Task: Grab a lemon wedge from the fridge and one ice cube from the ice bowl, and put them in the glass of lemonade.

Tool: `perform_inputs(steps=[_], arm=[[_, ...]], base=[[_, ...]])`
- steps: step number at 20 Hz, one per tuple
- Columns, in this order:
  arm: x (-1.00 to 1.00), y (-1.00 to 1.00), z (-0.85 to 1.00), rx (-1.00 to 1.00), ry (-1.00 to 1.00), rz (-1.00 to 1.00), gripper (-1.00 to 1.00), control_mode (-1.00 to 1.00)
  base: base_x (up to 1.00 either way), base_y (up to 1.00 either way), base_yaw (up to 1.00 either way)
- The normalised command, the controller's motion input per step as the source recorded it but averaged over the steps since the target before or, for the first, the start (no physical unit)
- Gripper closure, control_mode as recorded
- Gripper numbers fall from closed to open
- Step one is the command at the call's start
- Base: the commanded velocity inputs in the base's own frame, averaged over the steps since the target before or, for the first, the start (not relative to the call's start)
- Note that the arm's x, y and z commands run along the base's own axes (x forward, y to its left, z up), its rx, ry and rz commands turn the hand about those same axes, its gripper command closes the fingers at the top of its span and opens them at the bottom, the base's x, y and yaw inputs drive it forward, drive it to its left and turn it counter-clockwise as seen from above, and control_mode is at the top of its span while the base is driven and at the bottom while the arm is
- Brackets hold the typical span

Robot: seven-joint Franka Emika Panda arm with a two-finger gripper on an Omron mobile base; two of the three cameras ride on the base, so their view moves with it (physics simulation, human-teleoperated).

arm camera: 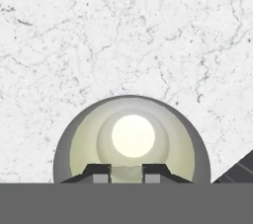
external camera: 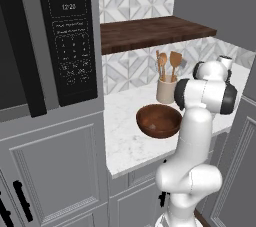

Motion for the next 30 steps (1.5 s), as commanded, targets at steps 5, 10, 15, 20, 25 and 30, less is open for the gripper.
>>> perform_inputs(steps=[5,10,15,20,25,30], arm=[[0.00,0.00,-0.01,0.00,0.00,0.00,1.00,-1.00],[0.00,0.00,-0.01,0.00,0.00,0.00,1.00,-1.00],[0.00,0.00,0.00,0.00,0.00,0.00,-1.00,-1.00],[0.00,0.00,0.00,0.00,0.00,0.00,-1.00,-1.00],[0.00,0.00,0.00,0.00,0.00,0.00,-1.00,-1.00],[0.00,0.00,0.00,0.00,0.00,0.00,-1.00,-1.00]], base=[[0.00,0.00,0.00],[0.00,0.00,0.00],[0.00,0.00,0.00],[0.00,0.00,0.00],[0.00,0.00,0.00],[0.00,0.00,0.00]])
